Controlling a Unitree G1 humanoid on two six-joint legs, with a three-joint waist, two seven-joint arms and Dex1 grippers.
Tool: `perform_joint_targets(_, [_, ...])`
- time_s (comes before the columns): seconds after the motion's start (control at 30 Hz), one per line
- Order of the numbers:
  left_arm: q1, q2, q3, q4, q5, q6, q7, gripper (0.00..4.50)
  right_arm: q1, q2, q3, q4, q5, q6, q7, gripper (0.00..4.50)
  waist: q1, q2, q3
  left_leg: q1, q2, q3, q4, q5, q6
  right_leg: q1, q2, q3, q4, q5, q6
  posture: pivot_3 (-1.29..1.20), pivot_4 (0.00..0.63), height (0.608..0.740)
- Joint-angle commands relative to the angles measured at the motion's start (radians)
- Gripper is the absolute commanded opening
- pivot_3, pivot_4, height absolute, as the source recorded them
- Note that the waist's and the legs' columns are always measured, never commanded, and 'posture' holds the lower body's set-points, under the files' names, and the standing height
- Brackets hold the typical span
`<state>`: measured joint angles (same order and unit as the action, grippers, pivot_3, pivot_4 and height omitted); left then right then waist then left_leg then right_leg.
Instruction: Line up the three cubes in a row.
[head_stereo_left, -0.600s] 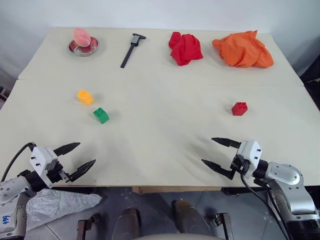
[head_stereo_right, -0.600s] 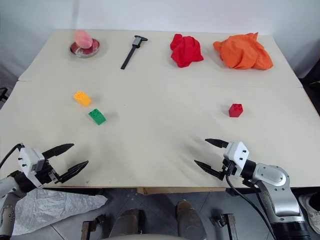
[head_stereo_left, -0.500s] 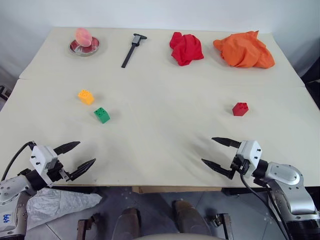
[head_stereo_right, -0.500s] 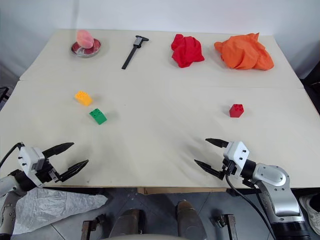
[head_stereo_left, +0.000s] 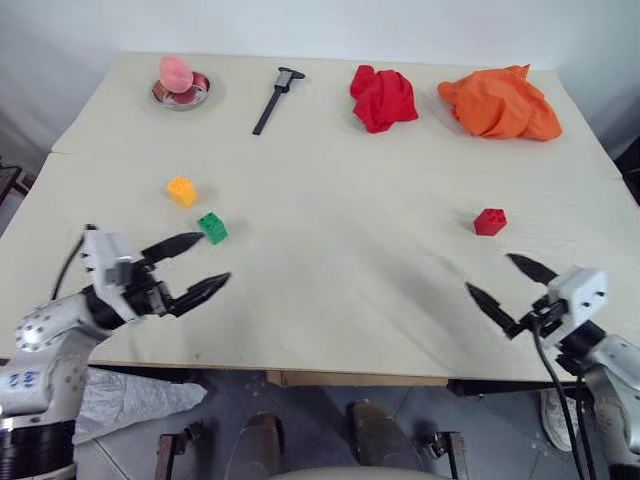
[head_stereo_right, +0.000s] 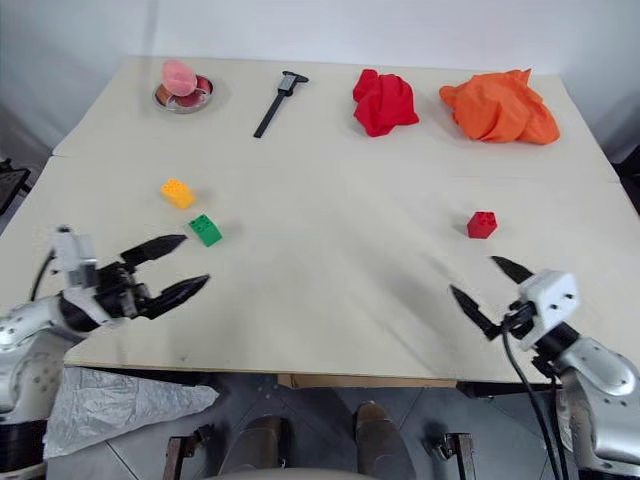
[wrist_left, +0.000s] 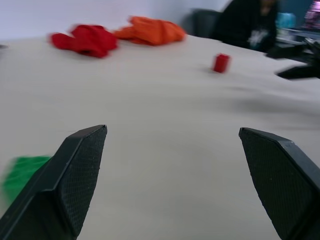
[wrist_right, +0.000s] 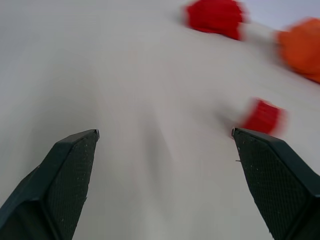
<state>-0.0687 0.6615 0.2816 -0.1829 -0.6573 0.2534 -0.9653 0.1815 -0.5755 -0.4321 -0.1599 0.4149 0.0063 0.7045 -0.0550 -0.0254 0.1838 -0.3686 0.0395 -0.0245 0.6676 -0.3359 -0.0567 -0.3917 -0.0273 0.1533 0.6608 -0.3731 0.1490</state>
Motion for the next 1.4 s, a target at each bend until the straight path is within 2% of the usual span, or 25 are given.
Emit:
perform_joint_targets(0.03, [-0.067, -0.015, -0.079, 0.019, 0.061, -0.024, -0.017, 4.5, 0.04, 0.044, -0.112, 0.026, 0.014, -0.009, -0.102, 4.46, -0.001, 0.0, 0.0, 0.0, 0.0, 0.001, 0.0, 0.0, 0.0, 0.0, 0.0, 0.0, 0.0, 0.0, 0.0, 0.0, 0.15, 0.74])
perform_joint_targets(0.13, [-0.129, -0.053, -0.115, 0.05, 0.075, -0.033, -0.007, 4.5, 0.058, 0.058, -0.126, 0.035, 0.005, -0.005, -0.127, 4.46, -0.002, 0.0, 0.0, 0.0, -0.001, 0.005, 0.0, 0.001, 0.0, 0.0, 0.0, 0.0, 0.0, 0.0, 0.0, 0.0, 0.15, 0.74])
perform_joint_targets(0.3, [-0.145, -0.116, -0.167, 0.033, 0.079, -0.026, -0.012, 4.5, -0.164, 0.021, -0.039, 0.017, 0.01, 0.19, -0.243, 4.46, -0.036, 0.001, 0.0, 0.004, 0.001, 0.008, 0.0, 0.002, 0.002, 0.0, -0.001, 0.002, 0.001, 0.004, 0.003, 0.0, 0.15, 0.74])
perform_joint_targets(0.43, [-0.135, -0.131, -0.203, 0.011, 0.088, -0.023, -0.015, 4.5, -0.369, -0.003, 0.026, 0.066, -0.009, 0.344, -0.311, 4.46, -0.031, 0.001, 0.0, 0.006, 0.002, 0.007, 0.0, 0.004, 0.001, 0.0, 0.0, 0.003, 0.002, 0.005, 0.002, 0.0, 0.15, 0.74])
perform_joint_targets(0.5, [-0.135, -0.136, -0.206, 0.011, 0.094, -0.029, -0.01, 4.5, -0.419, -0.013, 0.048, 0.088, -0.027, 0.375, -0.317, 4.46, -0.025, 0.001, 0.0, 0.006, 0.003, 0.007, 0.0, 0.004, 0.001, -0.001, 0.0, 0.002, 0.002, 0.006, 0.002, 0.0, 0.15, 0.74])
perform_joint_targets(0.6, [-0.122, -0.144, -0.217, 0.007, 0.118, -0.054, -0.006, 4.5, -0.625, -0.017, 0.146, 0.226, -0.101, 0.453, -0.365, 4.46, -0.026, 0.001, 0.0, 0.003, 0.005, 0.007, 0.001, 0.004, 0.001, -0.002, -0.001, 0.001, 0.001, 0.006, 0.002, 0.0, 0.15, 0.74])
perform_joint_targets(0.83, [-0.11, -0.151, -0.219, 0.006, 0.14, -0.079, -0.001, 4.5, -0.761, -0.003, 0.231, 0.459, -0.216, 0.404, -0.387, 4.46, -0.026, 0.001, 0.0, -0.001, 0.005, 0.007, 0.001, 0.005, 0.002, -0.004, -0.005, -0.002, -0.001, 0.007, 0.003, 0.0, 0.15, 0.74])
perform_joint_targets(1.03, [-0.109, -0.141, -0.216, 0.015, 0.152, -0.09, -0.012, 4.5, -0.806, 0.018, 0.234, 0.619, -0.248, 0.344, -0.405, 4.46, -0.032, 0.001, 0.0, -0.001, 0.004, 0.008, 0.001, 0.005, 0.002, -0.005, -0.006, -0.001, -0.001, 0.007, 0.003, 0.0, 0.15, 0.74])
perform_joint_targets(1.13, [-0.114, -0.142, -0.204, 0.018, 0.15, -0.095, -0.009, 4.5, -0.806, 0.031, 0.229, 0.633, -0.231, 0.328, -0.378, 3.85, -0.036, 0.001, 0.0, -0.001, 0.004, 0.008, 0.001, 0.005, 0.002, -0.005, -0.006, -0.001, -0.001, 0.007, 0.003, 0.0, 0.15, 0.74])
perform_joint_targets(1.37, [-0.102, -0.136, -0.19, 0.03, 0.144, -0.104, -0.019, 4.5, -0.797, 0.03, 0.256, 0.609, -0.21, 0.301, -0.247, 1.48, -0.038, 0.001, 0.0, -0.001, 0.005, 0.008, 0.001, 0.004, 0.002, -0.005, -0.004, -0.001, 0.0, 0.007, 0.003, 0.0, 0.15, 0.74])
perform_joint_targets(1.4, [-0.102, -0.134, -0.185, 0.034, 0.143, -0.105, -0.022, 4.5, -0.798, 0.02, 0.271, 0.608, -0.212, 0.285, -0.199, 1.51, -0.038, 0.001, 0.0, -0.001, 0.005, 0.008, 0.001, 0.004, 0.002, -0.005, -0.004, -0.001, 0.0, 0.007, 0.003, 0.0, 0.15, 0.74])
